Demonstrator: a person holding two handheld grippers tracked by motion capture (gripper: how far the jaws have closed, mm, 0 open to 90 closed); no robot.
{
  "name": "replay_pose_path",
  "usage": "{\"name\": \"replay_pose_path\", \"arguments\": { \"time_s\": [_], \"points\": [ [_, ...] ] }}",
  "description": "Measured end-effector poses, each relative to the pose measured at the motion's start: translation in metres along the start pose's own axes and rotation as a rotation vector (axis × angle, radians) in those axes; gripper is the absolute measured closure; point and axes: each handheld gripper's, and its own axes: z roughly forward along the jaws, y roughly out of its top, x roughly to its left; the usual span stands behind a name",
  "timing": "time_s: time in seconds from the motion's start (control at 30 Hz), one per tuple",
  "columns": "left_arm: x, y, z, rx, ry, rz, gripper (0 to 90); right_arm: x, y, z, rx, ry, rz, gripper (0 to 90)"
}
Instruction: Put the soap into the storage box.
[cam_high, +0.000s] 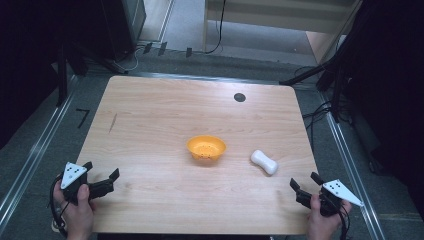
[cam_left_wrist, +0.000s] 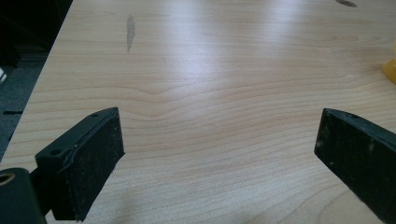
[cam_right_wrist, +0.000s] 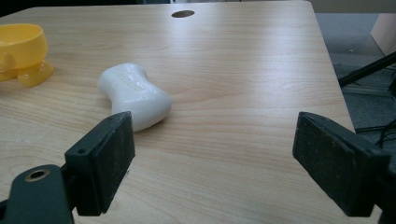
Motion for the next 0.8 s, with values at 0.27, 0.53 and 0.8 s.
{"name": "replay_pose_path", "arguments": {
  "time_s": [0.27, 0.53, 0.8],
  "points": [
    [0.0, 0.0, 0.0, -0.002, 0.003, -0.003, 1.6, 0.002, 0.001, 0.002, 0.031, 0.025, -0.012, 15.0],
    [0.0, 0.0, -0.001, 0.0, -0.005, -0.003, 1.6, 0.004, 0.008, 0.008, 0.128, 0.059, -0.051, 14.4],
    [0.001, 0.0, -0.001, -0.002, -0.004, -0.01, 1.6, 0.006, 0.021, 0.023, 0.271, 0.079, -0.123, 14.3]
  ]
}}
